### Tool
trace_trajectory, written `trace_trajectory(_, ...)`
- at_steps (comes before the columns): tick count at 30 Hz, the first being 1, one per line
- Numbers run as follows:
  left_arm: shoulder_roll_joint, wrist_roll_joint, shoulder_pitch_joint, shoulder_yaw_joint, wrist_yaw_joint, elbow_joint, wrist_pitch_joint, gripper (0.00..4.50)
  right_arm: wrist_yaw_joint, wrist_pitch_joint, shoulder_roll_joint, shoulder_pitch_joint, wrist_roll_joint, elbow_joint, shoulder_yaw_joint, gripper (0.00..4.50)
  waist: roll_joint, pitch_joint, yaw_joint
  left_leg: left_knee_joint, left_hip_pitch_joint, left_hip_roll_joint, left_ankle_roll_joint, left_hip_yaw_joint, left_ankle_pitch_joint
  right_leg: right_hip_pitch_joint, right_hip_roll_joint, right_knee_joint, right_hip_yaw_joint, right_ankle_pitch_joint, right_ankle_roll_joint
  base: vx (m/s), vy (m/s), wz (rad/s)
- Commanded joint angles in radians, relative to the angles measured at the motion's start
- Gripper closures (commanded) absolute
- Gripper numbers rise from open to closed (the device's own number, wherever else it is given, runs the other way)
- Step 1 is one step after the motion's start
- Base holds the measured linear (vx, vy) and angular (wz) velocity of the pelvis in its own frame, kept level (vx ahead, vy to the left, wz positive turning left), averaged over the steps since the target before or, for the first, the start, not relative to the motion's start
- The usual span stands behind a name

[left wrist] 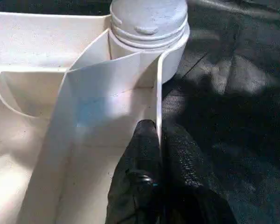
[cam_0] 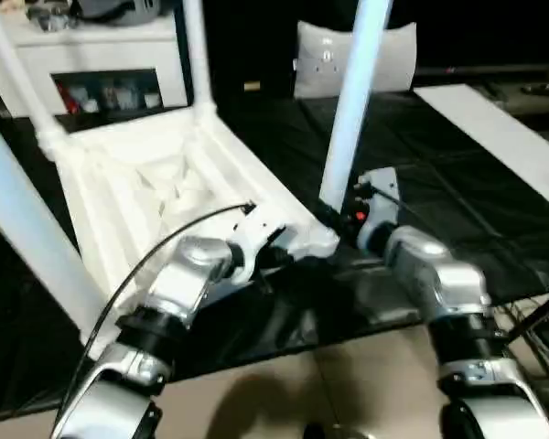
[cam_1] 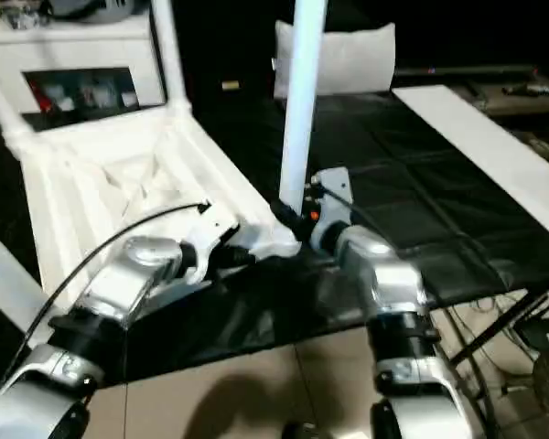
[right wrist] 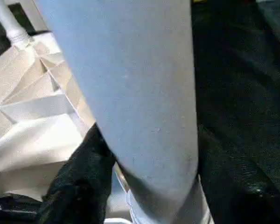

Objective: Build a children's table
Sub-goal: Rotate leg to tighten

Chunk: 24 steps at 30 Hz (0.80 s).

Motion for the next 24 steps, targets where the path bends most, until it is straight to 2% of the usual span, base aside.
trace_trajectory(1,-0.012,-0.027,-0.035,-0.007,-0.017,-0.045,-0.028,4.50,0.035,0.015,0.003,0.009,-0.004,0.002,0.027,1.57,0.002,-0.070,0.011,-0.074,0.002,0.001,0.036,0.005,-0.334,0.057,-0.047,-0.075,0.049,-0.471,-0.052,0.000,0.000,0.00)
trace_trajectory(2,-0.004,-0.026,-0.029,-0.017,-0.028,-0.044,-0.046,4.50,0.069,0.010,-0.017,0.021,0.000,-0.017,0.027,1.47,-0.002,-0.071,0.011,-0.075,-0.005,-0.001,0.039,0.007,-0.316,0.060,-0.044,-0.069,0.053,-0.445,-0.066,0.000,0.000,0.00)
trace_trajectory(3,0.002,-0.027,-0.024,-0.023,-0.039,-0.043,-0.063,4.50,0.097,0.006,-0.034,0.028,0.007,-0.027,0.029,1.39,0.003,-0.072,0.019,-0.076,-0.005,0.000,0.048,0.011,-0.287,0.061,-0.043,-0.061,0.060,-0.406,-0.087,0.000,0.000,0.00)
trace_trajectory(4,0.010,-0.032,-0.018,-0.028,-0.060,-0.043,-0.091,4.50,0.154,0.003,-0.065,0.041,0.021,-0.043,0.036,1.33,-0.002,-0.073,0.021,-0.076,-0.013,0.000,0.060,0.012,-0.258,0.066,-0.042,-0.053,0.063,-0.376,-0.097,0.000,0.000,0.00)
trace_trajectory(6,0.025,-0.038,-0.012,-0.029,-0.094,-0.040,-0.114,4.50,0.228,-0.013,-0.114,0.059,0.035,-0.057,0.042,1.16,-0.002,-0.078,0.032,-0.072,-0.012,0.001,0.072,0.016,-0.216,0.065,-0.044,-0.048,0.069,-0.358,-0.108,0.000,0.000,0.00)
trace_trajectory(8,0.047,-0.040,-0.007,-0.038,-0.137,-0.037,-0.141,4.50,0.287,-0.032,-0.161,0.071,0.045,-0.061,0.038,0.96,-0.010,-0.079,0.051,-0.067,-0.014,-0.003,0.091,0.021,-0.171,0.061,-0.042,-0.037,0.082,-0.336,-0.125,0.000,0.000,0.00)
trace_trajectory(9,0.064,-0.038,-0.003,-0.047,-0.166,-0.036,-0.153,4.50,0.327,-0.043,-0.192,0.078,0.052,-0.065,0.034,0.91,-0.010,-0.081,0.056,-0.066,-0.016,-0.003,0.096,0.022,-0.154,0.062,-0.041,-0.033,0.085,-0.326,-0.131,0.000,0.000,0.00)
trace_trajectory(10,0.098,-0.028,0.003,-0.069,-0.217,-0.035,-0.192,4.50,0.397,-0.055,-0.242,0.088,0.062,-0.075,0.031,0.84,-0.008,-0.085,0.069,-0.063,-0.020,-0.004,0.106,0.022,-0.116,0.066,-0.042,-0.024,0.088,-0.291,-0.141,0.000,0.000,0.00)
trace_trajectory(12,0.130,-0.020,0.009,-0.089,-0.262,-0.039,-0.225,4.50,0.446,-0.072,-0.280,0.095,0.065,-0.081,0.028,0.74,-0.008,-0.086,0.082,-0.061,-0.019,0.000,0.116,0.024,-0.081,0.063,-0.040,-0.014,0.093,-0.243,-0.159,0.000,0.000,0.00)
trace_trajectory(13,0.146,-0.020,0.010,-0.097,-0.286,-0.040,-0.235,4.50,0.472,-0.078,-0.301,0.098,0.065,-0.083,0.028,0.52,-0.004,-0.083,0.089,-0.061,-0.019,0.001,0.117,0.026,-0.081,0.062,-0.039,-0.014,0.093,-0.242,-0.163,0.000,0.000,0.00)
trace_trajectory(14,0.151,-0.020,0.011,-0.100,-0.295,-0.040,-0.238,4.50,0.481,-0.079,-0.309,0.099,0.064,-0.083,0.028,0.52,-0.006,-0.082,0.091,-0.063,-0.015,0.003,0.109,0.028,-0.096,0.060,-0.037,-0.017,0.093,-0.264,-0.159,0.000,0.000,0.00)
trace_trajectory(15,0.168,-0.020,0.010,-0.110,-0.321,-0.038,-0.252,4.50,0.524,-0.080,-0.336,0.107,0.068,-0.092,0.034,0.52,-0.002,-0.081,0.095,-0.063,-0.012,0.002,0.101,0.028,-0.107,0.059,-0.037,-0.019,0.091,-0.280,-0.157,0.000,0.000,0.00)
trace_trajectory(18,0.189,-0.021,0.010,-0.124,-0.365,-0.035,-0.273,4.50,0.591,-0.089,-0.378,0.124,0.068,-0.110,0.052,0.52,-0.005,-0.076,0.107,-0.067,-0.005,0.004,0.083,0.032,-0.148,0.057,-0.035,-0.029,0.093,-0.348,-0.132,0.000,0.000,0.00)
trace_trajectory(20,0.211,-0.026,0.005,-0.146,-0.434,-0.035,-0.295,4.50,0.680,-0.079,-0.413,0.137,0.098,-0.119,0.064,0.52,-0.007,-0.076,0.114,-0.069,0.000,0.002,0.075,0.031,-0.174,0.057,-0.034,-0.036,0.090,-0.405,-0.110,0.000,0.000,0.00)
trace_trajectory(21,0.214,-0.028,0.004,-0.150,-0.444,-0.033,-0.301,4.50,0.695,-0.075,-0.418,0.138,0.104,-0.120,0.066,0.77,-0.007,-0.076,0.115,-0.069,-0.001,0.003,0.075,0.032,-0.174,0.057,-0.035,-0.036,0.091,-0.407,-0.107,0.000,0.000,0.00)
trace_trajectory(24,0.219,-0.033,-0.001,-0.167,-0.481,-0.026,-0.318,4.50,0.763,-0.072,-0.435,0.153,0.118,-0.136,0.092,0.90,-0.008,-0.077,0.122,-0.068,-0.001,0.006,0.076,0.032,-0.166,0.055,-0.034,-0.033,0.093,-0.392,-0.116,0.000,0.000,0.00)
